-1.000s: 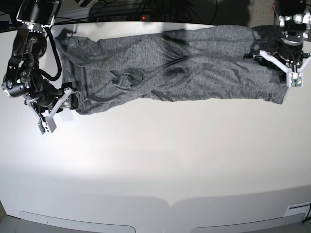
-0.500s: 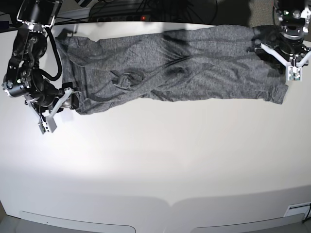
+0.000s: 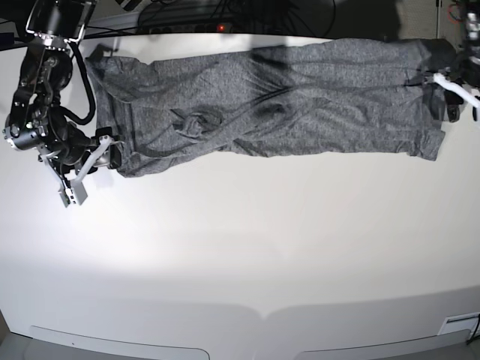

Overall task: Fold the T-shirt properly
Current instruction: 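Grasp the shirt end with the left gripper and pull it straight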

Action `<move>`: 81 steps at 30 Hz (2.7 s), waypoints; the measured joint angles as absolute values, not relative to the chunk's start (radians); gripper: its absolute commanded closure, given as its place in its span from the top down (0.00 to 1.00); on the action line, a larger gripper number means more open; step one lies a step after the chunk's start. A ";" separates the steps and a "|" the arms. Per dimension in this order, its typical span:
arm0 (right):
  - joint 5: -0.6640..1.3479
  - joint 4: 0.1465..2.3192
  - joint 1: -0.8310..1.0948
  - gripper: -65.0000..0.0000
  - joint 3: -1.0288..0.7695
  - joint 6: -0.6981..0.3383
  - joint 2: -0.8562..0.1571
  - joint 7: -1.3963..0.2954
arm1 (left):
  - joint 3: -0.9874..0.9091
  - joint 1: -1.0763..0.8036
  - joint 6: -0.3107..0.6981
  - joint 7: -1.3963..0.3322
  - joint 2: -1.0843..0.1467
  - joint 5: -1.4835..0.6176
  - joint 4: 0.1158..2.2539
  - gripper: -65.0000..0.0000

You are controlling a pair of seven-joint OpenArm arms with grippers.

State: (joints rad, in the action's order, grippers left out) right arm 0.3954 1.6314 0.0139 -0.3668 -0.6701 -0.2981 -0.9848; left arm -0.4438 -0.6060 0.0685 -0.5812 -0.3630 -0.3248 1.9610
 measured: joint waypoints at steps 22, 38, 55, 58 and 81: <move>0.395 1.631 0.015 0.49 -0.368 -0.670 -0.297 -1.003 | -0.603 -0.418 0.689 -0.884 -0.611 -0.983 1.184 0.45; 0.395 1.631 0.014 0.49 -0.368 -0.670 -0.294 -1.003 | -0.607 -0.410 0.693 -0.945 -0.512 -1.129 1.169 0.45; 0.395 1.631 0.014 0.49 -0.368 -0.670 -0.294 -1.003 | -0.403 -0.310 0.707 -0.893 -0.479 -1.159 1.173 0.36; 0.395 1.631 0.014 0.49 -0.368 -0.670 -0.294 -1.003 | -0.399 -0.310 0.703 -0.898 -0.479 -1.133 1.172 0.01; 0.395 1.631 0.014 0.49 -0.368 -0.670 -0.294 -1.003 | -0.395 -0.102 0.634 -0.732 -0.537 -0.633 1.144 0.00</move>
